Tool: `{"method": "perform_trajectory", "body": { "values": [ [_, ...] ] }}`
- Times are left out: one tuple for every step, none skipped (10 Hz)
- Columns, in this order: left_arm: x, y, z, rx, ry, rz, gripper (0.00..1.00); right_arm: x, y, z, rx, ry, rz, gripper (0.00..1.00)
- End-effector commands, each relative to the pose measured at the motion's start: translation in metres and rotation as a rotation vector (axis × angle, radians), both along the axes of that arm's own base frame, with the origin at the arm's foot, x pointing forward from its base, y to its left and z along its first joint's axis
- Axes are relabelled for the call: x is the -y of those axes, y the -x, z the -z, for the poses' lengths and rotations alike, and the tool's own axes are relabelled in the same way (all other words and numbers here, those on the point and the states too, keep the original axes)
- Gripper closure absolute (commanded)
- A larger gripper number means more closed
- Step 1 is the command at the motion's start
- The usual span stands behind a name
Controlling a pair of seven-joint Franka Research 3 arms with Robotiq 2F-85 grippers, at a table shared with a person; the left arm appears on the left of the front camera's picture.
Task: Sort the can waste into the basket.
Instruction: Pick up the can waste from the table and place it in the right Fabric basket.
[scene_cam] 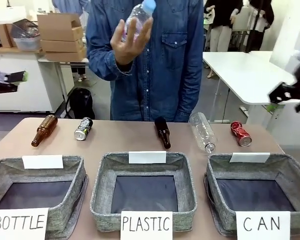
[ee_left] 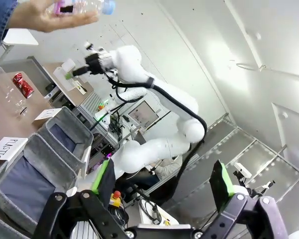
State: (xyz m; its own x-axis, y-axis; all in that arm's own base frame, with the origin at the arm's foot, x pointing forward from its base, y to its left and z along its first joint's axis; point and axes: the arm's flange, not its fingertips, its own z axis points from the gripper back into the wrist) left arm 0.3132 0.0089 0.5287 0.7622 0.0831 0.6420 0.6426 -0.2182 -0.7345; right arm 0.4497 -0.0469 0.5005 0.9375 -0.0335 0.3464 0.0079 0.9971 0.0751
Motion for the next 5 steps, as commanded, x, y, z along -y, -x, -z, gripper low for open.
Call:
{"method": "perform_trajectory", "body": {
  "values": [
    [0.001, -0.001, -0.003, 0.024, 0.019, 0.001, 0.00, 0.011, -0.096, 0.024, -0.107, 0.028, 0.067, 0.00],
    [0.001, -0.001, -0.003, 0.024, 0.019, 0.001, 0.00, 0.009, -0.123, 0.047, -0.147, 0.070, 0.127, 0.00],
    [0.001, -0.001, -0.003, 0.024, 0.019, 0.001, 0.00, 0.009, -0.144, 0.073, -0.124, 0.097, 0.095, 0.00],
    [0.001, -0.001, -0.003, 0.024, 0.019, 0.001, 0.00, 0.011, -0.160, 0.096, -0.166, 0.064, 0.032, 0.00],
    [0.001, -0.001, -0.003, 0.024, 0.019, 0.001, 0.00, 0.014, -0.157, 0.096, -0.310, -0.021, 0.062, 0.00]
  ]
}}
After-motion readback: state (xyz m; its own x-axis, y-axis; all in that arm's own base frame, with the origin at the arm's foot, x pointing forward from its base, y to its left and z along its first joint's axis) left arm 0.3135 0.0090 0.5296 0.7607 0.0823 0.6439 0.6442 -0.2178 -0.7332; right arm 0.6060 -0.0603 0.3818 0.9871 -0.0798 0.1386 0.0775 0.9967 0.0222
